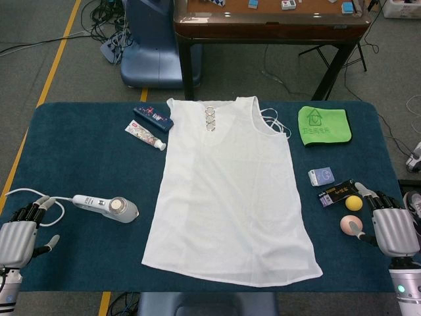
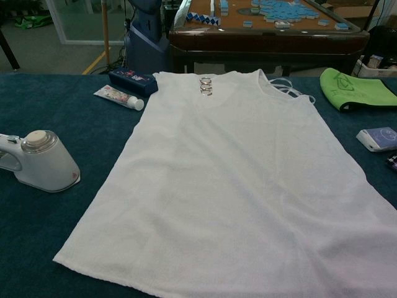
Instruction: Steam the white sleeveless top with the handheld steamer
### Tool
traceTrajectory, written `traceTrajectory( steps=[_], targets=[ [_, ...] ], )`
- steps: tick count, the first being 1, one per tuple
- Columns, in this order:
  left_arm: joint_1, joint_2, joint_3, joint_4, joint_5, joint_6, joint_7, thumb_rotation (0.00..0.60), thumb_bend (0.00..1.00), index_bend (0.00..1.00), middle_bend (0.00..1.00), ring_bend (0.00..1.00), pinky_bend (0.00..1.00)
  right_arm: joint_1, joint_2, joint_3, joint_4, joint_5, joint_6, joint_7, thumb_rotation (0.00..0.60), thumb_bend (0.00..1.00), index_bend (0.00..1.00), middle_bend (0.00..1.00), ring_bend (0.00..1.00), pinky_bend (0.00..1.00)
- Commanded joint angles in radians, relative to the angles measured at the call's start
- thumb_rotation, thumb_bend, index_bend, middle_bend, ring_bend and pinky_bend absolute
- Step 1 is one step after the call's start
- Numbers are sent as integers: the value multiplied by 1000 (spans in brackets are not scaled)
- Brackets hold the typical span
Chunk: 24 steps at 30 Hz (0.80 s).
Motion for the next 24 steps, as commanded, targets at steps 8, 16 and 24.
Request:
traceTrajectory(
  steps=[8,16,24],
  targets=[
    [-15,1,-6,2,3,-14,9,600,184,158,155,157,199,10,13,15,-3,-21,17,21,600,248,139,292,231,300],
    [-93,-10,-31,31,-2,-114,-11,600,184,163,156,160,199,41,76,92,-80,-16,61,-73,600,248,139,292,231,300],
    [-189,-56,-48,97,-24,-245,-8,600,185,116,155,159,199,54,115,110,-135,6,50,-109,600,248,138,292,231,300]
  ],
)
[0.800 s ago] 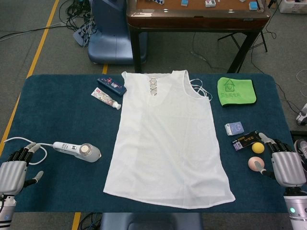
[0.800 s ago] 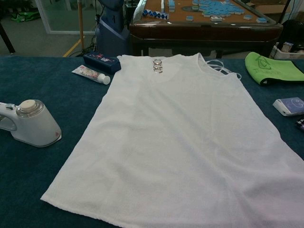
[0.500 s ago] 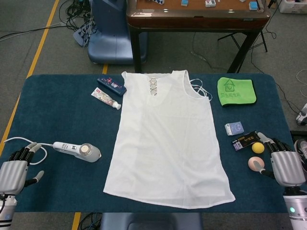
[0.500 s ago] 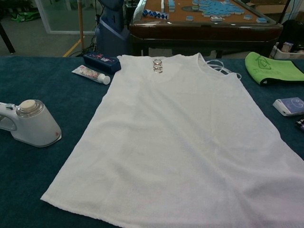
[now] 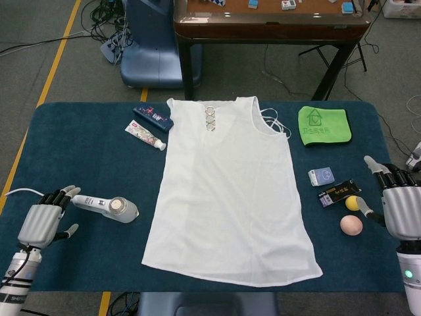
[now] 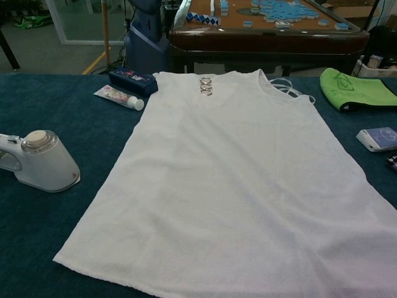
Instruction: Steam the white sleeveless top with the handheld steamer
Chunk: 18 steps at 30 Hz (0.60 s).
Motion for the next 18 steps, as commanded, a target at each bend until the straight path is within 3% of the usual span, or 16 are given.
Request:
traceTrajectory(
  steps=[1,18],
  targets=[
    [-47,-33,-9,49,-6,-53,-3,600,184,107,155,159,199,1,7,-3,-9,3,-5,0,600,249,138,292,231,300],
    [-146,-150,3,238,-17,-161,-21,600,184,42,135,150,190,-13,12,-24,-10,5,0,20,600,248,139,292,231,300]
  ],
)
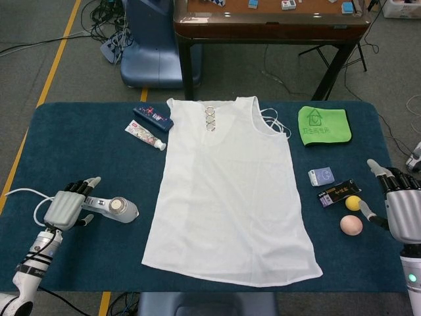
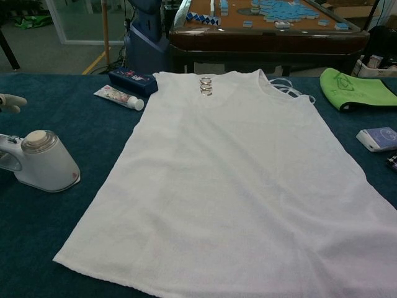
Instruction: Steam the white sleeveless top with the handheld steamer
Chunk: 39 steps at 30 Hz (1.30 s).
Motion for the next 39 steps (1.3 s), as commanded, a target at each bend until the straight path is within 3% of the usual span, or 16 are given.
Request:
traceTrajectory(
  steps=[1,7,15,20,32,39],
  targets=[
    [-14,-24,3,26,-1,-11,-15,600,184,42,134,150,190,3,-1,-4,1,-1,-7,1,600,248,139,292,231,300],
    [-46,-84,-4,103,0,-24,-52,600,184,52,134,149,190,4,-5,-9,8,2,-13,12,600,249,139,292,231,300],
    [-83,-153,-12,210,1,-35,-124,600,183,148,141,162,190,-2,-5,-15,15,9,-12,22,600,248,140,292,231,300],
    [-91,-191,-12,261,8,-16,-167,600,184,204,198,217,190,-8,-4,-17,18,13,-7,27,600,249,156,292,231,300],
    [-120,-264,4,374,26,-17,-205,600,185,265,249,234,199,-13,-10,-24,31,26,-14,43,600,249,156,292,231,300],
    [-137,-306,6,449,30,-15,-229,600,185,361,350,329,248,-18,-11,-30,38,34,-19,52,600,249,156,292,231,300]
  ],
)
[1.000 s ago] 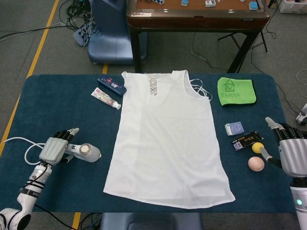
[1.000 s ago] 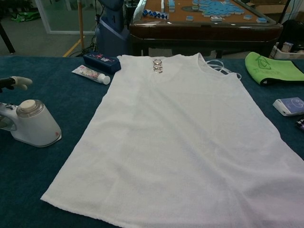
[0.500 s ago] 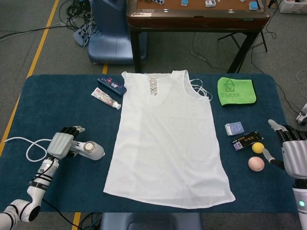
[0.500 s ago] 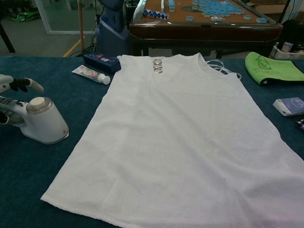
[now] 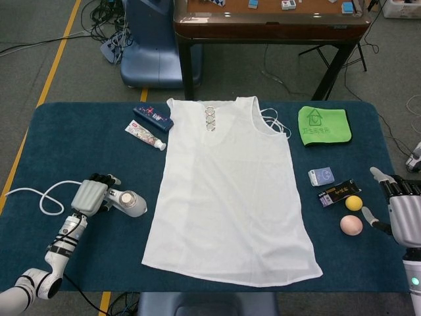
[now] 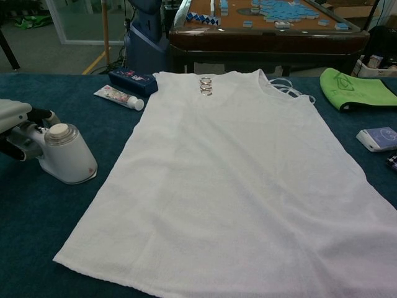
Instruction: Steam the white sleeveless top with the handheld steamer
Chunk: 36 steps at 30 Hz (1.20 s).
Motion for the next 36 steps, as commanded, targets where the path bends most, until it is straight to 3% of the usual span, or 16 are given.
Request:
traceTrajectory(
  steps=[1,16,24,36],
  targets=[
    [-9,-17,2,28,0,-5,-29,600,185,373,359,335,252,-2,-1,-1,2,3,-2,3,600,248,156,292,231,300],
    [-34,-89,8,142,13,11,-133,600,186,555,525,458,319,-7,1,-5,15,20,-12,18,600,248,165,292,231,300],
    [-35,-104,2,178,8,32,-169,600,186,642,549,472,353,-3,0,-8,19,25,-27,25,600,249,165,292,231,300],
    [-23,-121,-9,215,-8,63,-219,600,186,767,647,553,526,4,4,-11,15,32,-49,22,600,248,188,292,231,300]
  ],
)
